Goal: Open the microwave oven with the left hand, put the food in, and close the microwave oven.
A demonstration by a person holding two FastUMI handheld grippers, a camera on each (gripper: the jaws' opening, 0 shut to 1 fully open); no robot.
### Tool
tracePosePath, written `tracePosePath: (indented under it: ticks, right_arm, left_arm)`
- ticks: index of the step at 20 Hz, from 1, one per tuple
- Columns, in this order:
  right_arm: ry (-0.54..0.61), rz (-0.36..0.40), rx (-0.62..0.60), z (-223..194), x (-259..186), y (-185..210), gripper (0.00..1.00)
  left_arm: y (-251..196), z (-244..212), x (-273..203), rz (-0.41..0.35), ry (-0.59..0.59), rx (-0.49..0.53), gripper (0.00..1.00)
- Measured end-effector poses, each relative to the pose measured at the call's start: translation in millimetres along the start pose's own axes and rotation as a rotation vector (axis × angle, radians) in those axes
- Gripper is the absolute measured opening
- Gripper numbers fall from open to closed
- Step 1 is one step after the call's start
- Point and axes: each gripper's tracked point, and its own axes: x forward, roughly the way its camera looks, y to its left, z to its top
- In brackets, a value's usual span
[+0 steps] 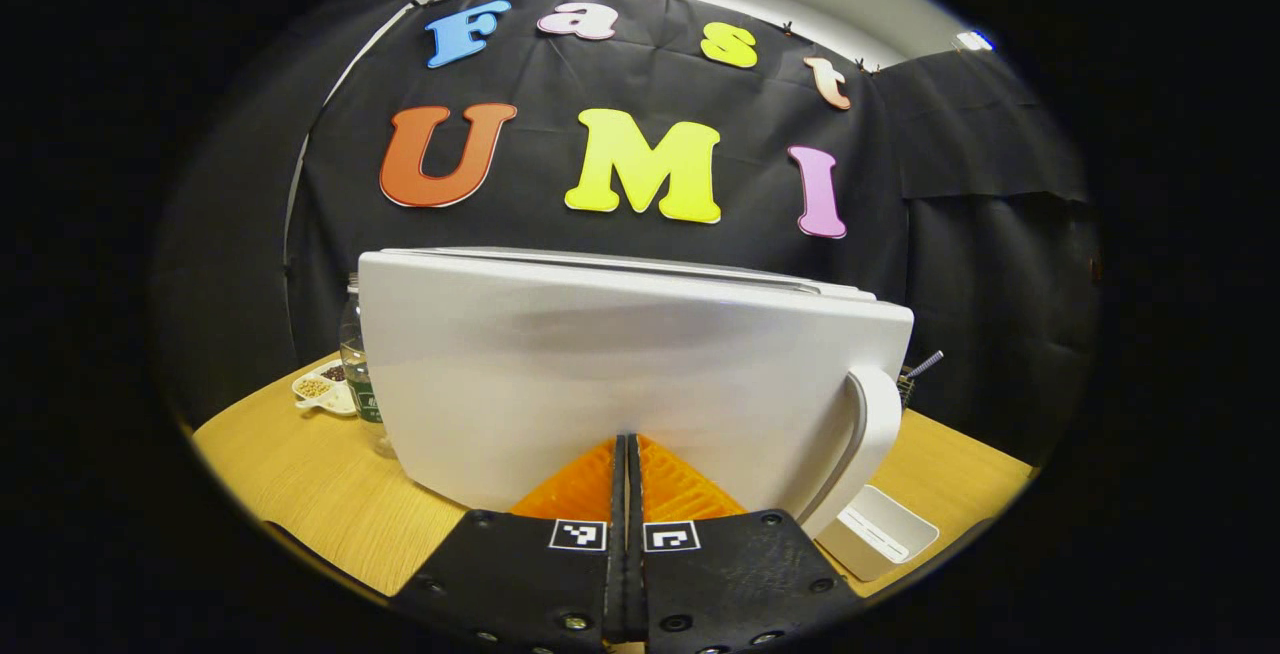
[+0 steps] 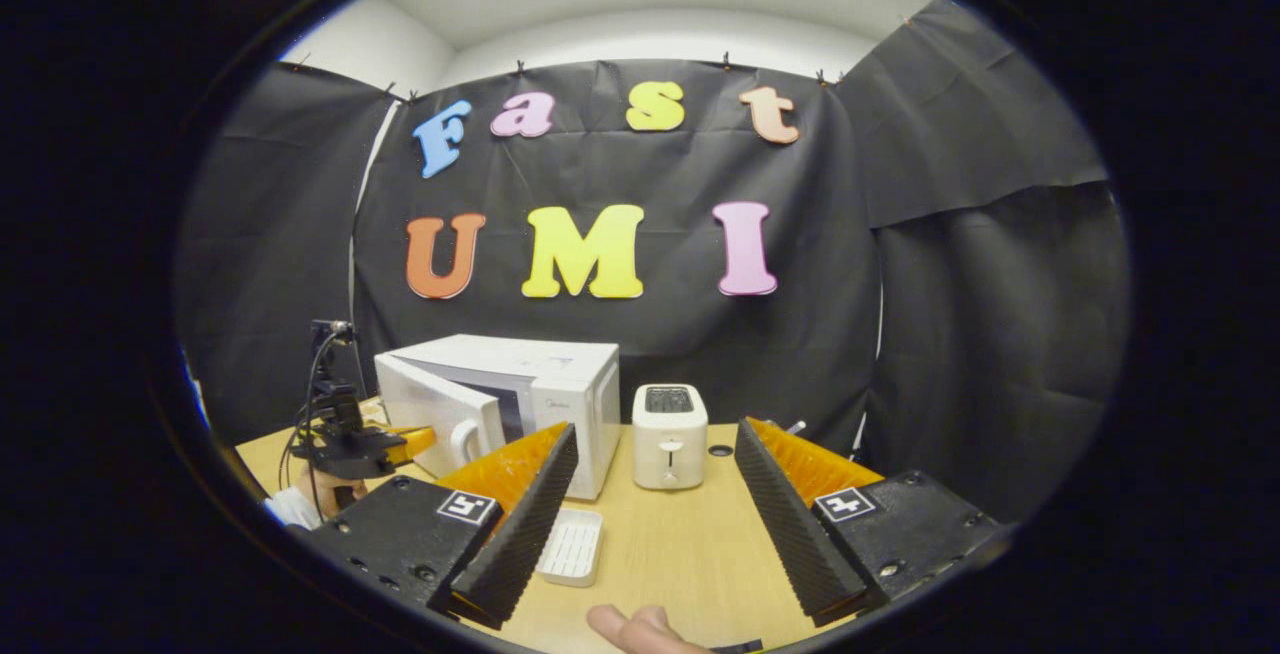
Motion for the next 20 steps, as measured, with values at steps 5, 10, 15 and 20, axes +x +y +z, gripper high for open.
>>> tracePosePath:
  ticks: [5, 10, 15, 20]
  right_arm:
    - [-0.002, 0.038, 0.003, -6, 25, 2, 1.0]
    - [0.048, 0.093, 0.055, -21, 35, 11, 1.0]
    - [0.061, 0.067, 0.07, -22, 29, 9, 0.9]
    - [0.051, 0.023, 0.057, -14, 3, 7, 1.0]
  left_arm:
    - [-2, 3, 44, 0.016, 0.009, 0.011, 0.0]
    - [-1, 3, 51, 0.027, 0.009, 0.02, 0.0]
    - [-1, 2, 51, 0.03, 0.031, 0.011, 0.0]
    - [-18, 20, 19, 0.004, 0.022, -0.026, 0.0]
